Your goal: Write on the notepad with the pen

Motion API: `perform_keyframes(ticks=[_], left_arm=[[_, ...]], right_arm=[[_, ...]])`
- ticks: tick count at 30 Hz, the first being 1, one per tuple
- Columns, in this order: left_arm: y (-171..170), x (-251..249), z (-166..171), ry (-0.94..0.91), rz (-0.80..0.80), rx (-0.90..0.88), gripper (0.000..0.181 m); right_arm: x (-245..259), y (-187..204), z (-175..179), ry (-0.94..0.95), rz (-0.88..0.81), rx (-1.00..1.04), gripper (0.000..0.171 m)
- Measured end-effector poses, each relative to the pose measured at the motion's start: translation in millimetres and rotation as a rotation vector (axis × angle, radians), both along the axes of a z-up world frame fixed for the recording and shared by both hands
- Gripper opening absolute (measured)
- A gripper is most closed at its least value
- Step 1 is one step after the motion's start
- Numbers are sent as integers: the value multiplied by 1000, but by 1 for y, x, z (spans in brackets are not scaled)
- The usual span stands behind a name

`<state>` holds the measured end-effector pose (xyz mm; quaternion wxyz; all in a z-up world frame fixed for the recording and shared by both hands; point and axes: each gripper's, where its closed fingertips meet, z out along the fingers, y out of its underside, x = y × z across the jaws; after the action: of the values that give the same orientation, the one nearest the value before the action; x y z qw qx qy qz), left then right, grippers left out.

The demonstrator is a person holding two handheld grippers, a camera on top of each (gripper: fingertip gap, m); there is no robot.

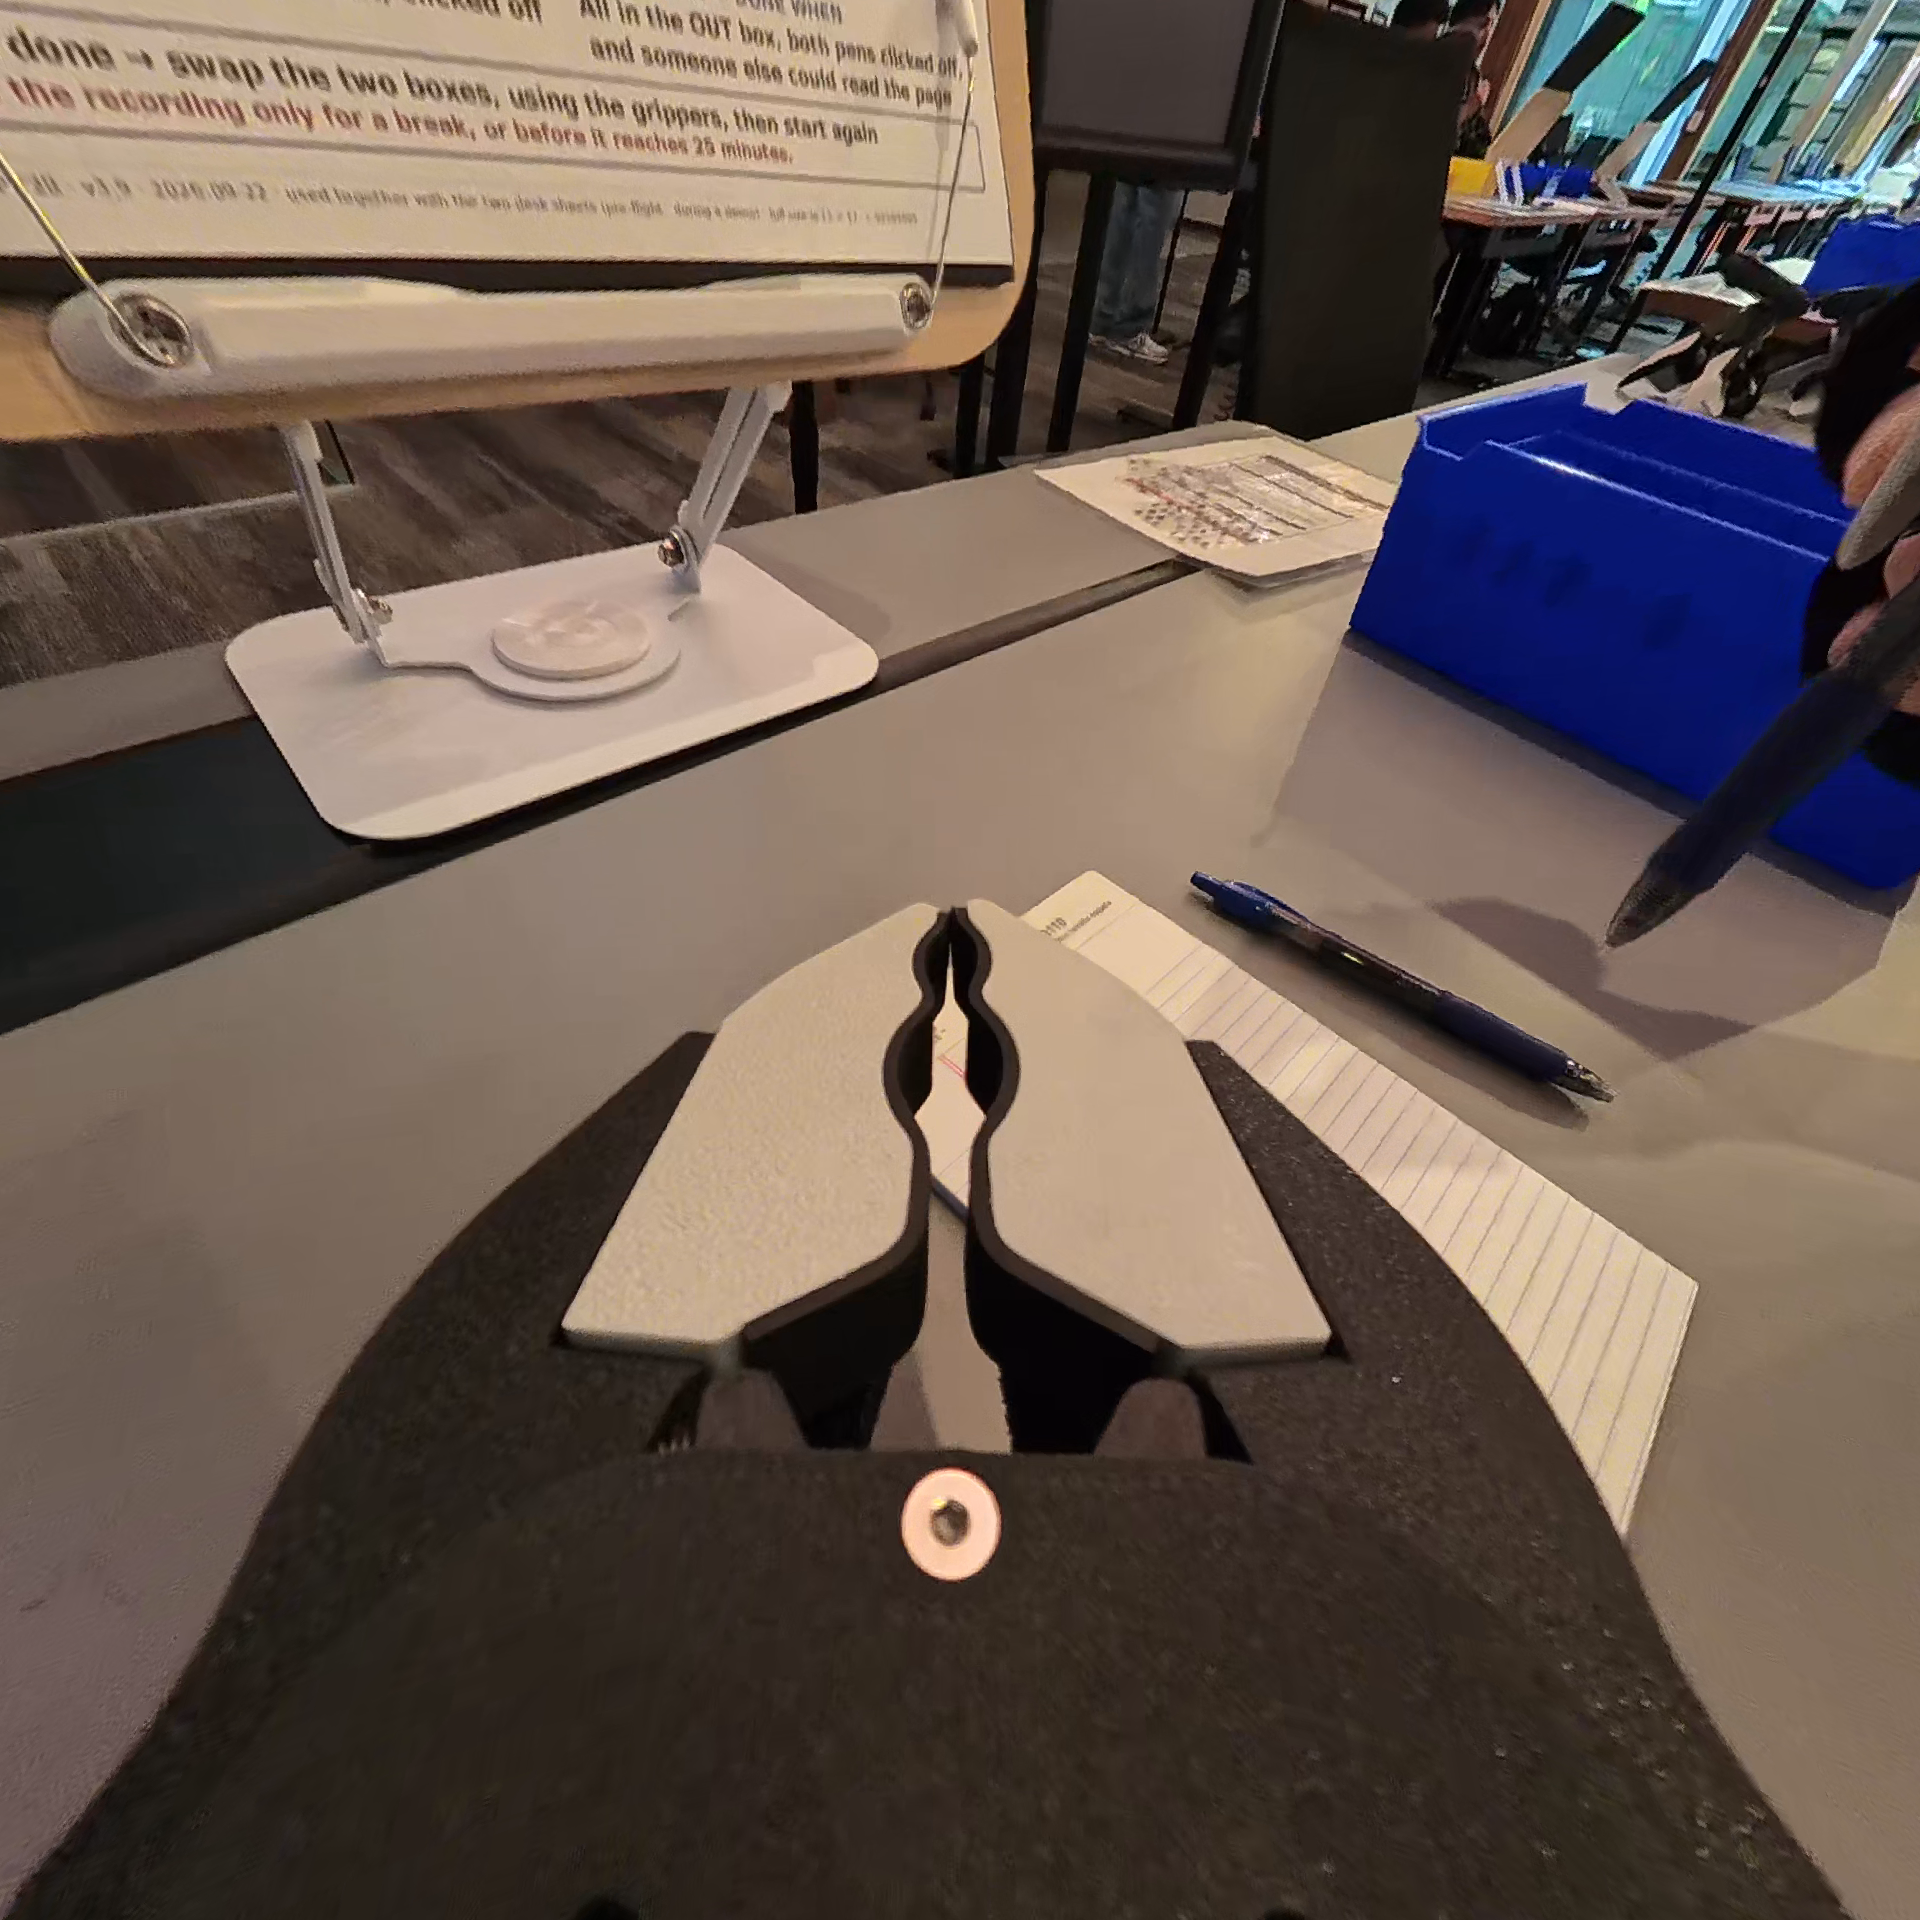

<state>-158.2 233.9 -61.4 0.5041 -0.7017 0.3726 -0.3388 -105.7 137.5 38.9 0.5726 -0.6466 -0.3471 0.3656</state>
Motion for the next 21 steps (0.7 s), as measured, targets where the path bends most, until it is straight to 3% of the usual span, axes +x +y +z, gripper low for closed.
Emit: perform_keyframes(ticks=[17,21], left_arm=[[-19,15,-41,158,-146,-153,0],[-14,14,-50,255,-160,-100,0]], right_arm=[[-8,-1,-1,-6,15,-5,5],[-11,0,-1,-18,21,-15,5]])
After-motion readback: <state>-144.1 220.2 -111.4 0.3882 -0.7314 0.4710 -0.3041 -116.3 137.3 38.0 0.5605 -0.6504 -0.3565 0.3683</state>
